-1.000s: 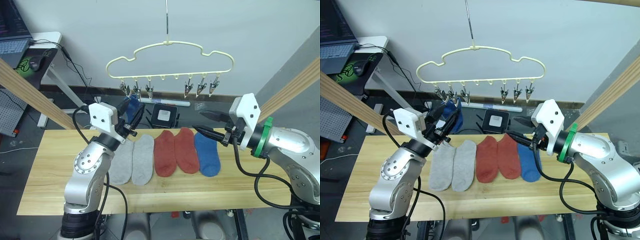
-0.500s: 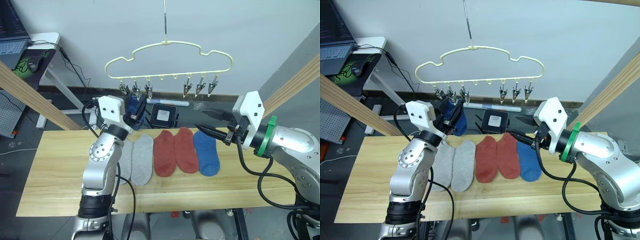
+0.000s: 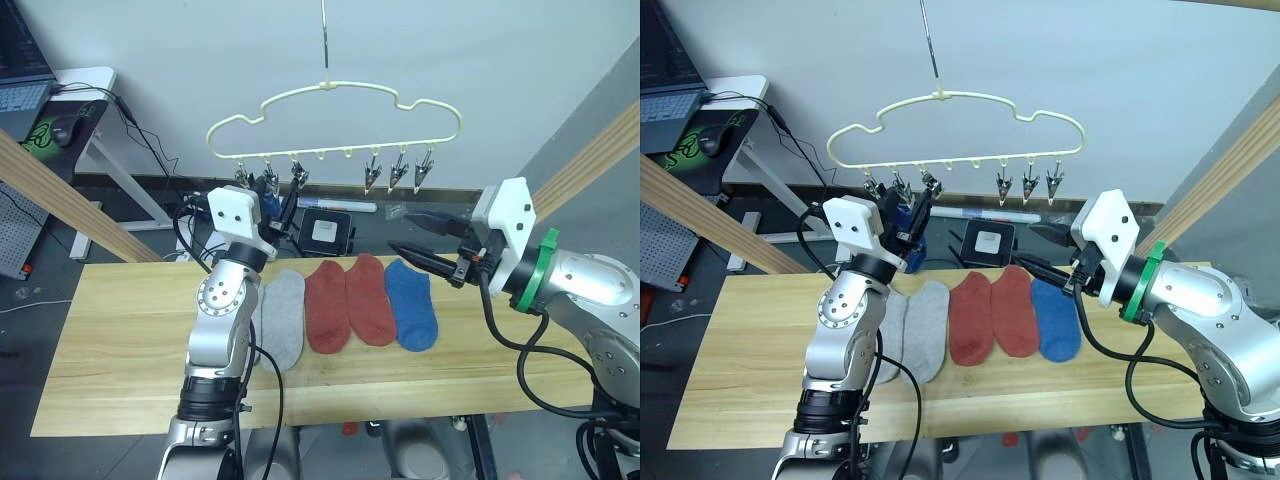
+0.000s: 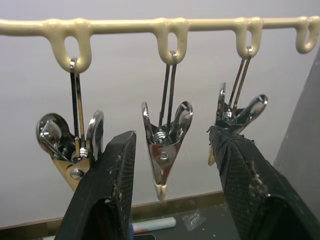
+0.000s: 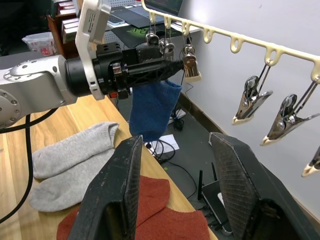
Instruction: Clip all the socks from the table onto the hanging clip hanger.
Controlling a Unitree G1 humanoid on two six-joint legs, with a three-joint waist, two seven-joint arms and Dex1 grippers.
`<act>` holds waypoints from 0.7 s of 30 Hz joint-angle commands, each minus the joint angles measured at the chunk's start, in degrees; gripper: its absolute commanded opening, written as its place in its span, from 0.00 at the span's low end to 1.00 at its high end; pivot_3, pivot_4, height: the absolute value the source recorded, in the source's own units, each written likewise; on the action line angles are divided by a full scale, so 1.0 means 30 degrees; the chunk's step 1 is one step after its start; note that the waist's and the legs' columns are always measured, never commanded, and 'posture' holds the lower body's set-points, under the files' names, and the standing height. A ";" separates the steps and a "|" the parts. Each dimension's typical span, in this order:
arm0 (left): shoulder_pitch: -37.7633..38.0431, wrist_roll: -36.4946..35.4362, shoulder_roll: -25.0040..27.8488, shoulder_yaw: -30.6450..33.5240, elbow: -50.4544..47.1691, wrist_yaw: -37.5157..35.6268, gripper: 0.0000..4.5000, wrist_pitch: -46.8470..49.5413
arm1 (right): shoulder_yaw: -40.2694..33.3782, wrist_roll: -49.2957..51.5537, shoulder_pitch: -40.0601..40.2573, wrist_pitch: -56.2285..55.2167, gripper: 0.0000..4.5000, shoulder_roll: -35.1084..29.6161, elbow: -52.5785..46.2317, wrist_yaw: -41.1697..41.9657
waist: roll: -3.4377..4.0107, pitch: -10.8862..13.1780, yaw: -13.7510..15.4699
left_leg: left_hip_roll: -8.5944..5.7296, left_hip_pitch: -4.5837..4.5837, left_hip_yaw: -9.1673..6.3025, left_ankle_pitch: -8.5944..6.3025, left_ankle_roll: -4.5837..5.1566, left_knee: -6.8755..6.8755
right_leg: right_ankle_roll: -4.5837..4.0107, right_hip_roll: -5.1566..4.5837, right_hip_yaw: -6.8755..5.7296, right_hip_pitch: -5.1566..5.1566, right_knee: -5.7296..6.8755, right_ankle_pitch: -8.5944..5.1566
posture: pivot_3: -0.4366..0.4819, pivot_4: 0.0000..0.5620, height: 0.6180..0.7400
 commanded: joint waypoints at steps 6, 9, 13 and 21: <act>-0.0375 -0.0459 -0.0032 0.0584 -0.1074 0.0397 0.55 0.0263 | -0.0484 0.0243 0.0191 -0.0605 0.49 -0.0371 -0.0647 -0.0298 | -0.0001 -0.0001 0.0000 | 0.0001 0.0002 0.0001 0.0004 0.0004 0.0001 | 0.0000 0.0001 0.0000 0.0001 0.0003 0.0003 | 0.24 0.54 1.00; -0.0385 -0.0462 0.0003 0.0669 -0.1051 0.0379 0.55 0.0323 | -0.0376 0.0182 0.0160 -0.0699 0.49 -0.0355 -0.0580 -0.0366 | -0.0001 -0.0001 0.0002 | 0.0000 0.0001 0.0002 0.0005 0.0004 0.0001 | 0.0000 0.0001 0.0000 0.0001 0.0002 0.0003 | 0.24 0.54 1.00; -0.0435 -0.0476 -0.0004 0.0546 -0.1257 0.0386 0.55 0.0516 | -0.0326 0.0142 0.0180 -0.0767 0.49 -0.0389 -0.0576 -0.0397 | -0.0001 -0.0001 0.0002 | 0.0000 0.0001 0.0004 0.0006 0.0005 0.0005 | 0.0002 0.0000 0.0001 0.0002 0.0003 0.0004 | 0.24 0.54 1.00; -0.0692 -0.0201 0.0002 0.0435 -0.1923 0.0792 0.55 0.1376 | -0.0211 0.0098 0.0212 -0.0804 0.49 -0.0424 -0.0587 -0.0400 | -0.0001 -0.0001 0.0003 | 0.0000 0.0000 0.0005 0.0007 0.0006 0.0007 | 0.0003 0.0000 0.0002 0.0002 0.0003 0.0006 | 0.25 0.53 1.00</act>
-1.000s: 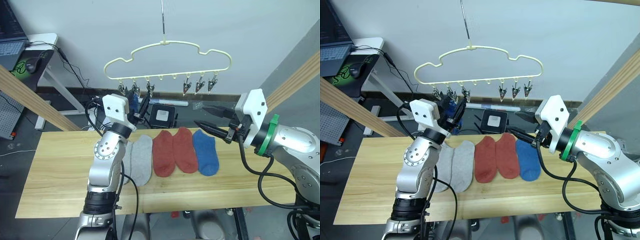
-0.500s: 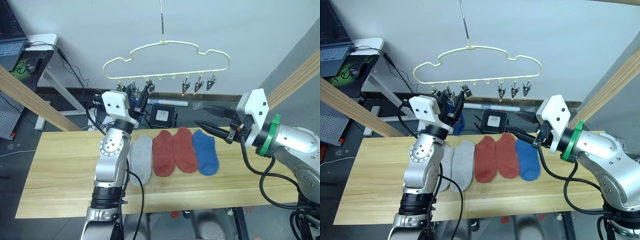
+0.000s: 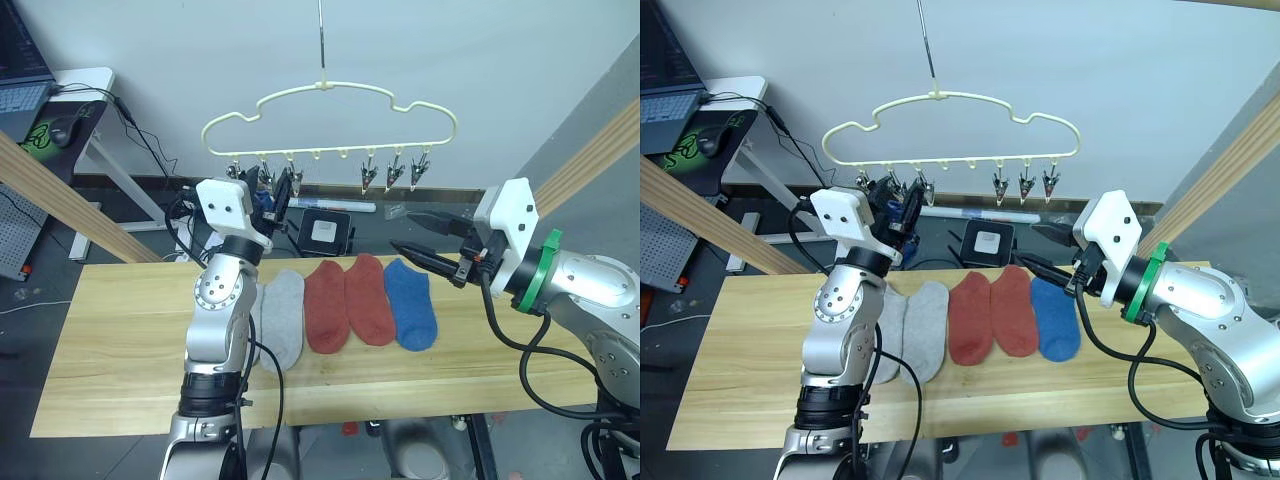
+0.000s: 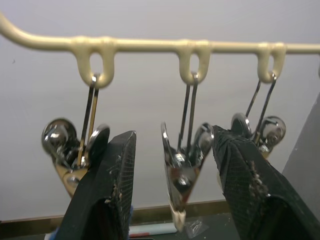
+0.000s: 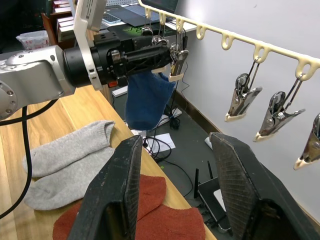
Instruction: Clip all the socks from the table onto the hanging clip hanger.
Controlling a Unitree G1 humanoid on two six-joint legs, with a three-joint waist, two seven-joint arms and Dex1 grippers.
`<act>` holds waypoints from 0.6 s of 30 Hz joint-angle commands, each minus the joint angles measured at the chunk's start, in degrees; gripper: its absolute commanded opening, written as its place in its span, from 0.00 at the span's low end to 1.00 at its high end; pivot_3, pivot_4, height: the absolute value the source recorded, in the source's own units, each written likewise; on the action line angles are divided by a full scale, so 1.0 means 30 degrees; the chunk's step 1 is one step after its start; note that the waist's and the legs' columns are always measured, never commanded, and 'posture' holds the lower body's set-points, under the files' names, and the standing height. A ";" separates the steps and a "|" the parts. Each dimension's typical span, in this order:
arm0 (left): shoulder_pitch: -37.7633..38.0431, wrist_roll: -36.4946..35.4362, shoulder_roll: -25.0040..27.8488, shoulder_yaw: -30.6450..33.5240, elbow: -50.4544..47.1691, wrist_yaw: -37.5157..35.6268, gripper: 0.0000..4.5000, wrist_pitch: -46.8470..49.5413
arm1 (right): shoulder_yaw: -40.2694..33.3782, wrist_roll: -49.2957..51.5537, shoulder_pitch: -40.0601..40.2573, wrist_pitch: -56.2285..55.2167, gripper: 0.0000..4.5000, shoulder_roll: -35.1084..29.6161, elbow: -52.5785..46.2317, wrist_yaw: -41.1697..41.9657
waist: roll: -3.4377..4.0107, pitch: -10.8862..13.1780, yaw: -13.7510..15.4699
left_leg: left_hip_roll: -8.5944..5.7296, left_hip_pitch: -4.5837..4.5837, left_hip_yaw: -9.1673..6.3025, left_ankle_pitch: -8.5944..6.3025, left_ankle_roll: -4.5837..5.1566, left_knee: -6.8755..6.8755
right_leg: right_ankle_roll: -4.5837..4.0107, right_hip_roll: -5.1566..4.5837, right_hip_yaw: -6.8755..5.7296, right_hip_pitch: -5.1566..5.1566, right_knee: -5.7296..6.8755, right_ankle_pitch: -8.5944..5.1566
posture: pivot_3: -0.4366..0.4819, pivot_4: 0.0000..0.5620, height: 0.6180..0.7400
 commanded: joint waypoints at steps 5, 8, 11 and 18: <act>-0.0190 0.0460 0.0178 -0.0307 -0.1874 0.0572 0.55 0.1251 | -0.0198 0.0014 0.0013 -0.0472 0.49 -0.0203 -0.0583 -0.0075 | 0.0000 0.0000 0.0001 | 0.0000 0.0000 -0.0001 0.0001 0.0000 0.0001 | 0.0000 0.0000 -0.0001 0.0000 0.0002 0.0001 | 0.25 0.53 1.00; -0.0257 0.0519 0.0179 -0.0318 -0.2141 0.0673 0.55 0.1702 | -0.0170 0.0014 -0.0005 -0.0479 0.49 -0.0188 -0.0560 -0.0078 | 0.0000 0.0000 0.0001 | 0.0001 0.0001 0.0000 0.0001 0.0001 0.0005 | 0.0001 0.0000 0.0001 0.0000 0.0003 0.0001 | 0.25 0.53 1.00; -0.0387 0.0537 0.0191 -0.0322 -0.2265 0.0776 0.55 0.2026 | -0.0152 0.0019 -0.0003 -0.0483 0.49 -0.0188 -0.0552 -0.0069 | 0.0000 0.0000 0.0002 | 0.0001 0.0000 -0.0002 0.0002 0.0002 0.0007 | -0.0001 0.0000 -0.0001 0.0001 0.0005 0.0003 | 0.25 0.53 1.00; -0.0422 0.0728 0.0259 -0.0339 -0.2444 0.0821 0.24 0.2377 | -0.0116 0.0033 0.0020 -0.0482 0.49 -0.0201 -0.0565 -0.0047 | 0.0000 0.0000 0.0004 | 0.0001 0.0000 -0.0002 0.0002 0.0003 0.0010 | 0.0000 0.0000 -0.0001 0.0002 0.0005 0.0004 | 0.25 0.54 1.00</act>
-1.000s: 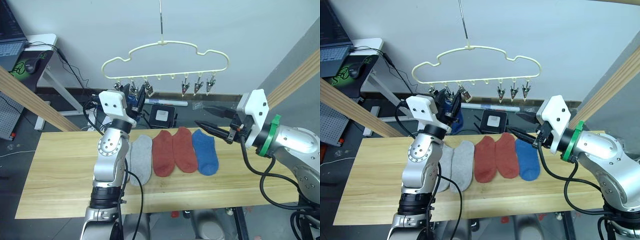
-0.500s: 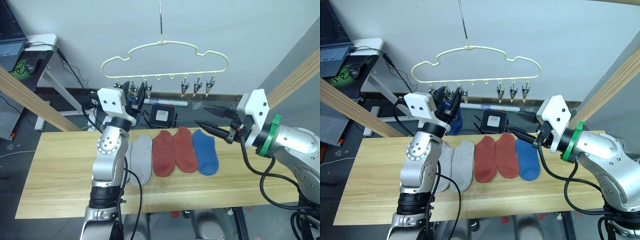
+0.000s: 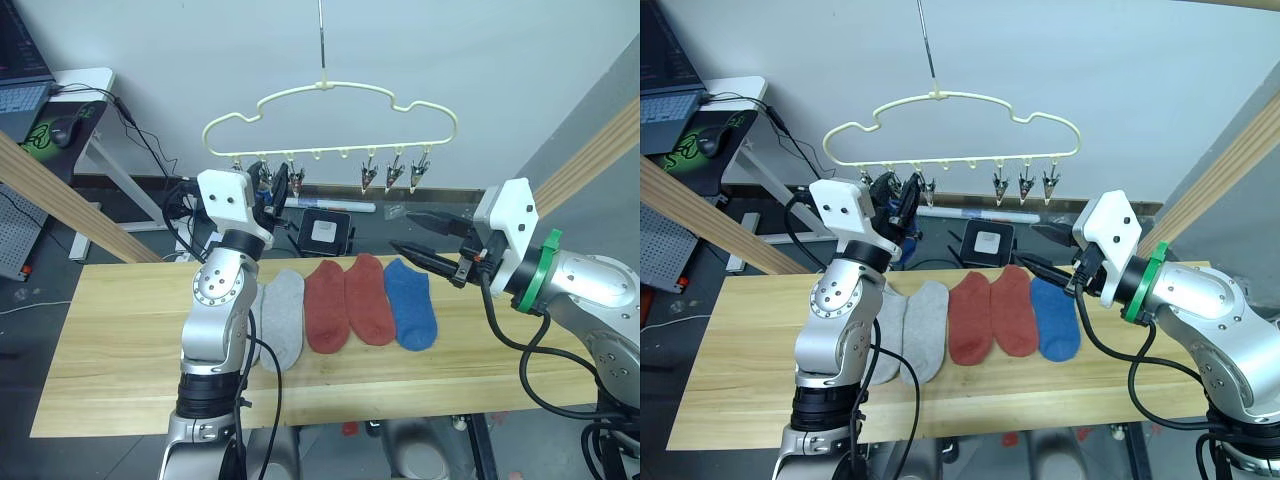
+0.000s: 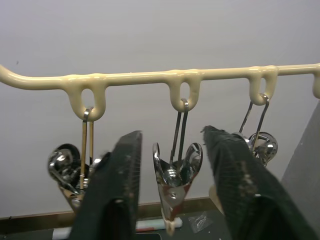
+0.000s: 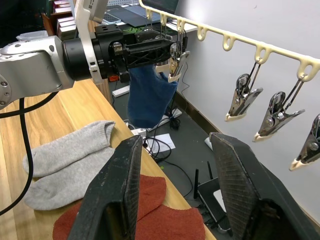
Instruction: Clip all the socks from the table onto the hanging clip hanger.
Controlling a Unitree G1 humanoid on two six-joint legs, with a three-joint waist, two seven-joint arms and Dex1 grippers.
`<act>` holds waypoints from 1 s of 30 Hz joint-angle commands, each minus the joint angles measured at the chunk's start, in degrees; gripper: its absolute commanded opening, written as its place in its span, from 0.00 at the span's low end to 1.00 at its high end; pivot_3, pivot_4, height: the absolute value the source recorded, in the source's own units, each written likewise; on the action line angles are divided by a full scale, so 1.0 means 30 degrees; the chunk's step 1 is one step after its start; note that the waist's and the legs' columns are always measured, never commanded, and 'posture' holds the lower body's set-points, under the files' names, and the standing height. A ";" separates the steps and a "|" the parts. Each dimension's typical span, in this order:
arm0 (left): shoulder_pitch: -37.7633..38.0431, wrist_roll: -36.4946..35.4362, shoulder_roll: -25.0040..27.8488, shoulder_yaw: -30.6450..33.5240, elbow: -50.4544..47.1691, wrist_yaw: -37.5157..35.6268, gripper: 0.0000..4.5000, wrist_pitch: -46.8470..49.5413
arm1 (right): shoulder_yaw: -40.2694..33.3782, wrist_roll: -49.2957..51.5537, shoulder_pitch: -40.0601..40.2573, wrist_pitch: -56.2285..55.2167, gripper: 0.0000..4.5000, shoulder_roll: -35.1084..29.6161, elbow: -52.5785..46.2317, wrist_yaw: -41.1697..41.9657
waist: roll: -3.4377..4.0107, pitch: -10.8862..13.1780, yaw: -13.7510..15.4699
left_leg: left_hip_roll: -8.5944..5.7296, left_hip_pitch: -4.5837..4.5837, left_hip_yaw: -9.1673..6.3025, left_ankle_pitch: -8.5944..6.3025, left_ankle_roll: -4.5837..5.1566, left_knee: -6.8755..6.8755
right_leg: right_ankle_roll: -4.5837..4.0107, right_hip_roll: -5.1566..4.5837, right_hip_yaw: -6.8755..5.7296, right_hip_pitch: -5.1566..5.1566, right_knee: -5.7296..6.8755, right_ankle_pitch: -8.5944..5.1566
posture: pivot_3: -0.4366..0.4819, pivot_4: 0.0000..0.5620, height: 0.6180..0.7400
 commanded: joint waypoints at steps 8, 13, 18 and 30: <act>-0.0157 0.0495 0.0273 -0.0185 -0.1308 0.0132 0.08 0.0240 | -0.0011 -0.0094 0.0102 -0.0498 0.49 -0.0201 -0.0581 -0.0016 | 0.0000 0.0000 0.0003 | -0.0001 0.0000 0.0001 0.0000 0.0000 0.0002 | -0.0001 0.0000 0.0002 0.0000 0.0001 0.0002 | 0.25 0.54 1.00; -0.0043 0.0477 0.0451 -0.0202 -0.1577 -0.0024 0.08 0.0722 | 0.0212 -0.0519 0.0370 -0.0693 0.49 -0.0387 -0.0513 -0.0050 | 0.0000 0.0000 0.0005 | -0.0001 -0.0001 0.0000 0.0000 0.0001 0.0005 | -0.0001 -0.0001 0.0003 0.0002 0.0001 0.0002 | 0.26 0.54 1.00; 0.0169 -0.0033 0.0726 -0.0112 -0.2122 -0.0602 0.08 0.1482 | 0.1275 -0.2728 0.1397 -0.0306 0.49 -0.1329 0.0141 -0.0881 | -0.0002 -0.0001 0.0007 | -0.0001 0.0001 0.0000 0.0000 0.0001 0.0007 | 0.0000 -0.0001 0.0002 0.0003 0.0002 0.0002 | 0.26 0.55 1.00; 0.0083 -0.1128 0.1627 0.0088 -0.3341 -0.1562 0.08 0.3333 | 0.4290 -0.6950 0.2639 -0.2139 0.86 0.0930 0.5231 -0.2420 | -0.0008 0.0003 0.0021 | 0.0009 0.0020 0.0012 0.0002 -0.0001 0.0007 | 0.0003 0.0022 0.0035 0.0002 0.0007 0.0002 | 0.29 0.66 1.00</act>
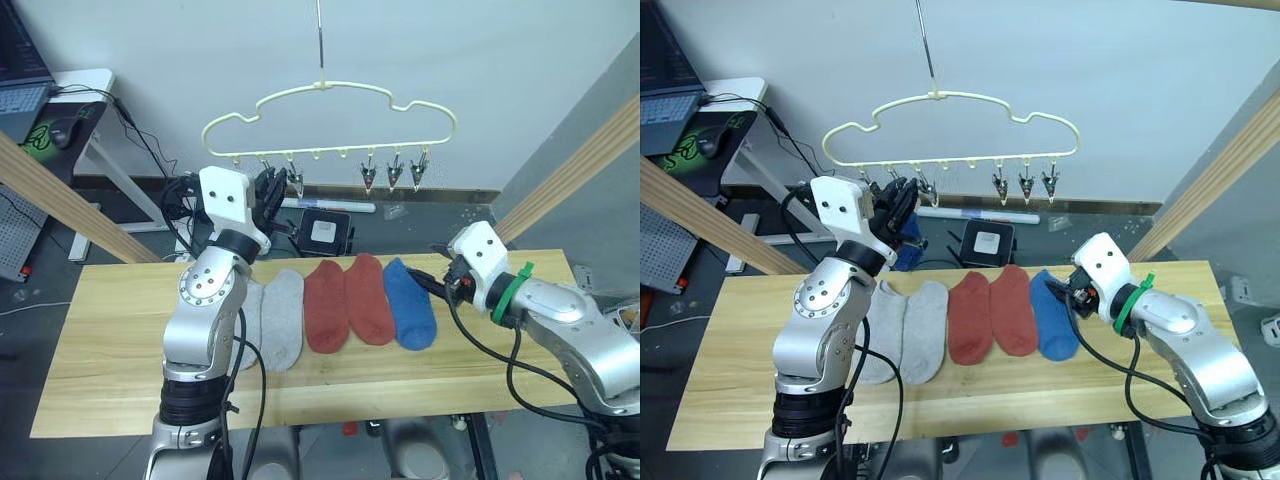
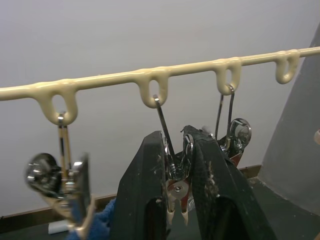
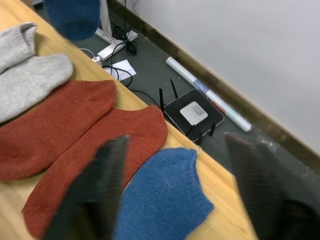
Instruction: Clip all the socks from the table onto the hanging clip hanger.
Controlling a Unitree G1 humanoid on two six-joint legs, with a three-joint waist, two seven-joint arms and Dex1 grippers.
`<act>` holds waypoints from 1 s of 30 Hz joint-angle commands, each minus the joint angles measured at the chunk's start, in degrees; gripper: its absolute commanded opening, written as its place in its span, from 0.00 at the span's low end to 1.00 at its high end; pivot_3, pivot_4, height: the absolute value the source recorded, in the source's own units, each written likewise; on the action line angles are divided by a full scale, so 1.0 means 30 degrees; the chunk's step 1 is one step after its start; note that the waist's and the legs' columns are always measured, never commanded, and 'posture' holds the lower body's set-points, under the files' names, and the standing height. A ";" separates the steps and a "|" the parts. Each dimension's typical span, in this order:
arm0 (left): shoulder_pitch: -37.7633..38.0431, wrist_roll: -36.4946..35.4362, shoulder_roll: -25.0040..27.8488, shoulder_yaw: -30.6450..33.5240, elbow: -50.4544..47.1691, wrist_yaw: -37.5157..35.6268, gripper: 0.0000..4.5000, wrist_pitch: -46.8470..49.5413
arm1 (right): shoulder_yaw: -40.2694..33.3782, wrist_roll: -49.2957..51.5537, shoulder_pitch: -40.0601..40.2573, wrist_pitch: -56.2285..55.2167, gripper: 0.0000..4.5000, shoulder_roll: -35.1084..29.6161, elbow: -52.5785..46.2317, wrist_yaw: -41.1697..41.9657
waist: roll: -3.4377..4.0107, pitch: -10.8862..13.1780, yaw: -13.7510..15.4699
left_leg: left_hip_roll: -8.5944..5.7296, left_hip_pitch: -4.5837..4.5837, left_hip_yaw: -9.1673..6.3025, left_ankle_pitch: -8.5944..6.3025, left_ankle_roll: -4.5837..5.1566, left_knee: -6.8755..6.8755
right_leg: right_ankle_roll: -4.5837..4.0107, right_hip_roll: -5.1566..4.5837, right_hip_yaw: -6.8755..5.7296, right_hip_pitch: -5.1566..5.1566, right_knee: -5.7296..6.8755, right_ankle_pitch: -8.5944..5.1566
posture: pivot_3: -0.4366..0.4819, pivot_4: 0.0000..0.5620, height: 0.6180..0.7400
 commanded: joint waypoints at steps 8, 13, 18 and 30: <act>-0.0246 -0.0903 0.0736 0.0187 -0.2102 -0.0307 0.07 0.1595 | 0.1835 -0.3250 -0.1246 -0.4760 0.86 0.3309 0.8521 -0.0152 | 0.0019 0.0086 0.0098 | -0.0002 0.0007 0.0014 -0.0002 0.0004 -0.0010 | 0.0000 0.0002 0.0021 -0.0006 -0.0013 0.0000 | 0.34 0.73 1.00; -0.0230 -0.1221 0.0968 0.0364 -0.2710 -0.0287 0.07 0.2351 | 0.1902 -0.4197 -0.2218 -0.6632 0.86 0.4067 1.1945 0.0372 | 0.0040 0.0145 0.0139 | 0.0002 0.0014 0.0009 -0.0003 0.0004 -0.0031 | -0.0001 0.0003 0.0019 -0.0006 -0.0020 -0.0001 | 0.37 0.75 1.00; -0.0170 -0.1485 0.1201 0.0517 -0.3145 -0.0316 0.07 0.2901 | 0.1702 -0.4354 -0.2581 -0.6755 0.86 0.4697 1.3441 0.0955 | 0.0075 0.0289 0.0279 | 0.0003 0.0019 0.0013 -0.0003 0.0003 -0.0047 | 0.0000 0.0004 0.0024 -0.0007 -0.0024 -0.0001 | 0.38 0.77 1.00; -0.0169 -0.3152 0.1581 0.1200 -0.3134 -0.1270 0.07 0.3308 | 0.1293 -0.4726 -0.1649 -0.6146 0.03 0.4725 1.2222 0.0966 | 0.0077 0.0370 0.0606 | 0.0004 0.0023 0.0018 -0.0001 -0.0003 -0.0049 | 0.0002 -0.0006 0.0028 -0.0004 -0.0033 -0.0002 | 0.37 0.74 1.00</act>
